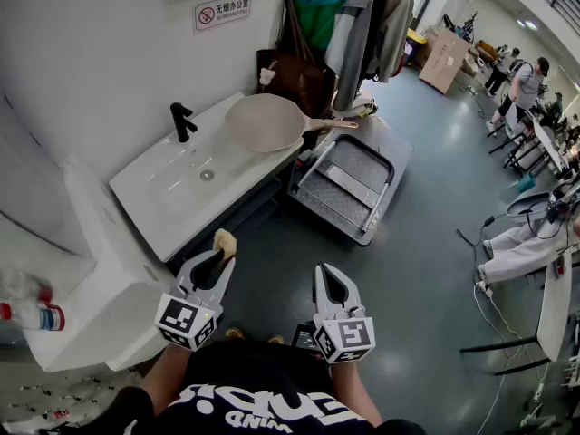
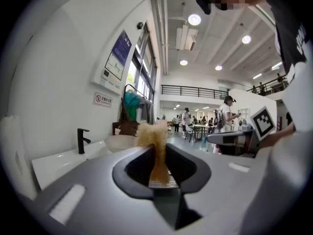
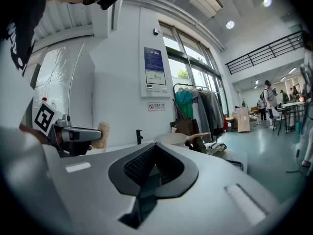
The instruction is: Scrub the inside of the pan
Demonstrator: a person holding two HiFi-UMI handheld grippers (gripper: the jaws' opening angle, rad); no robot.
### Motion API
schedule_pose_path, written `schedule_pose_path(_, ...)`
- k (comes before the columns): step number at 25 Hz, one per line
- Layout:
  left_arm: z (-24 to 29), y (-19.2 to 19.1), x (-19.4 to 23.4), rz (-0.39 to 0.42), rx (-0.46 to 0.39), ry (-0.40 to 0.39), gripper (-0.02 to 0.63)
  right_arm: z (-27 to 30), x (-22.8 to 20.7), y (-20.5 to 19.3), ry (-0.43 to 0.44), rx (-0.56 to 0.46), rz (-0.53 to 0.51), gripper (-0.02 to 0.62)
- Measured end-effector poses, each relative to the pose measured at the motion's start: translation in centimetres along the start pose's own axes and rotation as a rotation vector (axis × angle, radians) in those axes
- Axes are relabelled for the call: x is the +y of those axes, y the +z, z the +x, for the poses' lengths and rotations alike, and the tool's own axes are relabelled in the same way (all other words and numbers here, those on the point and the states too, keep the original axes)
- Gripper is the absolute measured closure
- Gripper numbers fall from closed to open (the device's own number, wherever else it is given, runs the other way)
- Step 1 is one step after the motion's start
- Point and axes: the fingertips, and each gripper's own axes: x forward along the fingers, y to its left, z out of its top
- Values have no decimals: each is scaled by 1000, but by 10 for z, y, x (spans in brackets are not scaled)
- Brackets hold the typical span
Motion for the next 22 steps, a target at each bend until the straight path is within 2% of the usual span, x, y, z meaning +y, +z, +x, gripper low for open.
schedule_pose_path(15, 9, -8, -13, -4, 13, 24, 538, -6, -12, -4, 45, 23, -18, 586)
schedule_pose_path(22, 17, -27, -29, -33, 9, 79, 538, -24, -33, -9, 81, 17, -31, 586)
